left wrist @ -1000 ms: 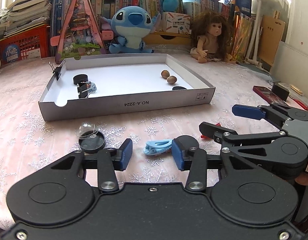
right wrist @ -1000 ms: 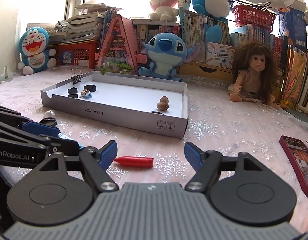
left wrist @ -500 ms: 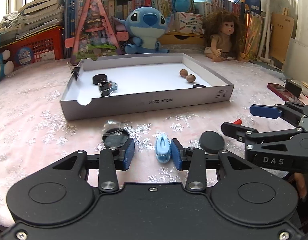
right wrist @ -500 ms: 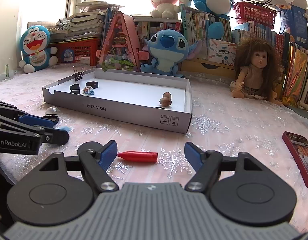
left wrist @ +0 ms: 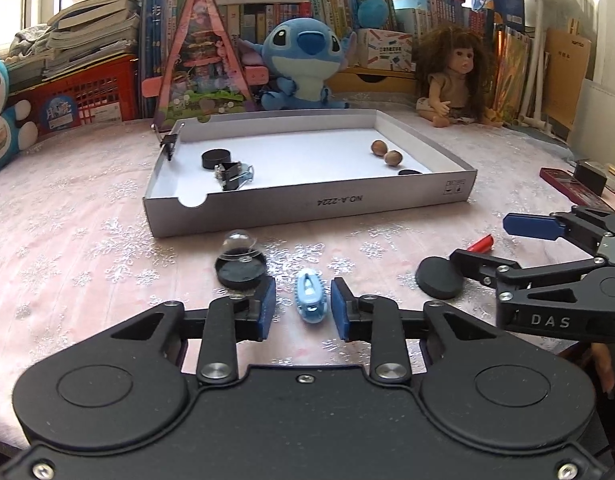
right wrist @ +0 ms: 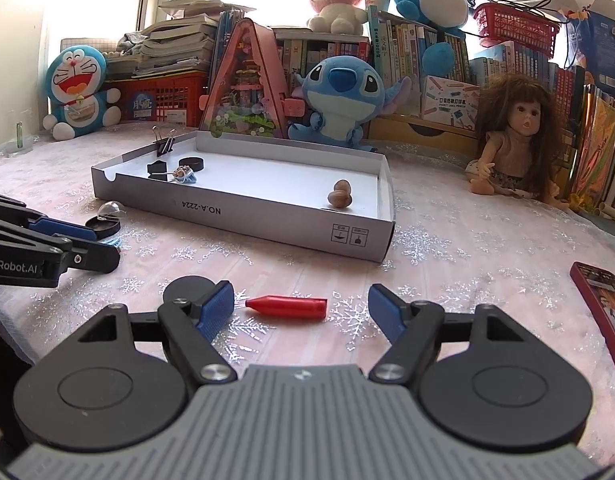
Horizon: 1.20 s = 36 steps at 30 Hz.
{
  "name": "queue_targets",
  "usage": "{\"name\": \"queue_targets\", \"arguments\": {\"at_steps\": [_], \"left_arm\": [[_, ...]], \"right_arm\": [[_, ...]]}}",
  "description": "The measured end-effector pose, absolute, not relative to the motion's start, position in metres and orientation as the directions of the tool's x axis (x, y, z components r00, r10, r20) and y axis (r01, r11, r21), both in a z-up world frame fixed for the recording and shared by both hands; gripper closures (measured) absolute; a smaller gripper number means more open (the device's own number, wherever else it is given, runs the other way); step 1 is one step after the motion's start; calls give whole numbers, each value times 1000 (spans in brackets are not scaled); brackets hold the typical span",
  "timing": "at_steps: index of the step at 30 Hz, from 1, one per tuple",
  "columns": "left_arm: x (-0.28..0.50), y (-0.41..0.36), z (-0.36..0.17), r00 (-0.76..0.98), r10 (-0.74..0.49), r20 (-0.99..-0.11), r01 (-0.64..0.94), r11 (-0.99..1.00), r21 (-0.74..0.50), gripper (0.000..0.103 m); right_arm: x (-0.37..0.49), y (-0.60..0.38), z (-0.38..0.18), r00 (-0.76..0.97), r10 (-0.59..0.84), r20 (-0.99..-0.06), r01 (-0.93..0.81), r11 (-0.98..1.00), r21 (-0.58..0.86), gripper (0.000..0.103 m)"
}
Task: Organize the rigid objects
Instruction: 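Grasp the blue hair clip with the left tool while the right tool grasps the red crayon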
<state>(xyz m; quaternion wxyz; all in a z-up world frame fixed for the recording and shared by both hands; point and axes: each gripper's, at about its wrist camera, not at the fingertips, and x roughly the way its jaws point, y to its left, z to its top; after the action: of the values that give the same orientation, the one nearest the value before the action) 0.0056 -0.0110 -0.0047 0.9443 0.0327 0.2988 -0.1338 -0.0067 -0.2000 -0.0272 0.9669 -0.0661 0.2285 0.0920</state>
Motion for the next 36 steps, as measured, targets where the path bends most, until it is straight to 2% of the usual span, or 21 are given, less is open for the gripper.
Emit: {"name": "queue_targets", "arguments": {"at_steps": [5, 13, 21, 31, 36], "left_arm": [[6, -15, -6, 784, -241, -572, 276, 961, -26, 79], [7, -17, -6, 784, -240, -573, 274, 961, -28, 80], [7, -17, -6, 785, -237, -572, 268, 963, -32, 80], [7, -16, -6, 785, -237, -572, 267, 963, -32, 85], [7, -16, -6, 786, -237, -571, 268, 963, -32, 87]], "right_arm": [[-9, -198, -29, 890, 117, -440, -181, 978, -106, 20], [-13, -190, -32, 895, 112, -432, -180, 976, -119, 26], [-13, -189, -30, 884, 138, -446, -195, 977, -84, 43], [-13, -186, -30, 878, 152, -453, -206, 976, -72, 53], [-13, -186, -30, 877, 154, -455, -208, 975, -72, 53]]}}
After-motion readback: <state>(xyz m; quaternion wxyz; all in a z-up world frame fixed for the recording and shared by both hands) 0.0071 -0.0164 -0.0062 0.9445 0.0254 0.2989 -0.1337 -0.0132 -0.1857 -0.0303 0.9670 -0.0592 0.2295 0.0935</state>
